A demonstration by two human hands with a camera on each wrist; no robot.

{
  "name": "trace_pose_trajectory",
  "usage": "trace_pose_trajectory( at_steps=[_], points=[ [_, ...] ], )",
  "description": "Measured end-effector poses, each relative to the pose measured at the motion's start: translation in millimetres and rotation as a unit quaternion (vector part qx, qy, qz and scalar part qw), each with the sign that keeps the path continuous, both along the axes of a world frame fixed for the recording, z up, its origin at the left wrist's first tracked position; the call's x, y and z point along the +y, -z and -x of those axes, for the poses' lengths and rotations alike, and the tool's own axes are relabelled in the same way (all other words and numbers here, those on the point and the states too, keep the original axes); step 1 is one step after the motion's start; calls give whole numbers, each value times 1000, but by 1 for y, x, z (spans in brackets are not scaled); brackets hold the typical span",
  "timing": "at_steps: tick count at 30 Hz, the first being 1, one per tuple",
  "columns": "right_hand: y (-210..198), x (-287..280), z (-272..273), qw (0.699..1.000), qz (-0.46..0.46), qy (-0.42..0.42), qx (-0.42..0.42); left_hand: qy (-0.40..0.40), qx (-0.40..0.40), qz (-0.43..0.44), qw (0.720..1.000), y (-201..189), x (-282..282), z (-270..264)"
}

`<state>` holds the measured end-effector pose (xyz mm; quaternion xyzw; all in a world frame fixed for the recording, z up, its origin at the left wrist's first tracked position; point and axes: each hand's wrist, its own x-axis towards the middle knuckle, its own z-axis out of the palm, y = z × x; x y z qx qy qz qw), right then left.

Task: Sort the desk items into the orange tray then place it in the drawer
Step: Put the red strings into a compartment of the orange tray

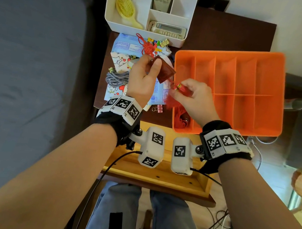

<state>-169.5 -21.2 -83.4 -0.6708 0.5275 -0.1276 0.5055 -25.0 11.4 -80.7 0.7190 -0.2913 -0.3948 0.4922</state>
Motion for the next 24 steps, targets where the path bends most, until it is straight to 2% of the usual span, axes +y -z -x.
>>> trace_pose_trajectory(
  at_steps=[3,6,12,15,20,24],
  points=[
    [4,1,6,999,20,-8,44,0,5,0,1000,-6,0,-1],
    [4,-2,6,998,50,-7,48,19,-3,-2,1000,-7,-1,0],
    [-5,-7,-11,999,25,-26,-29,69,13,-5,998,-7,-2,3],
    [-7,-5,-14,999,1,-36,-28,54,17,-20,998,-5,-1,0],
    [-3,0,-8,999,9,-48,14,32,-33,-22,999,2,4,-6],
    [5,4,2,998,8,-26,63,-5,-7,-38,999,4,5,-9]
  ],
)
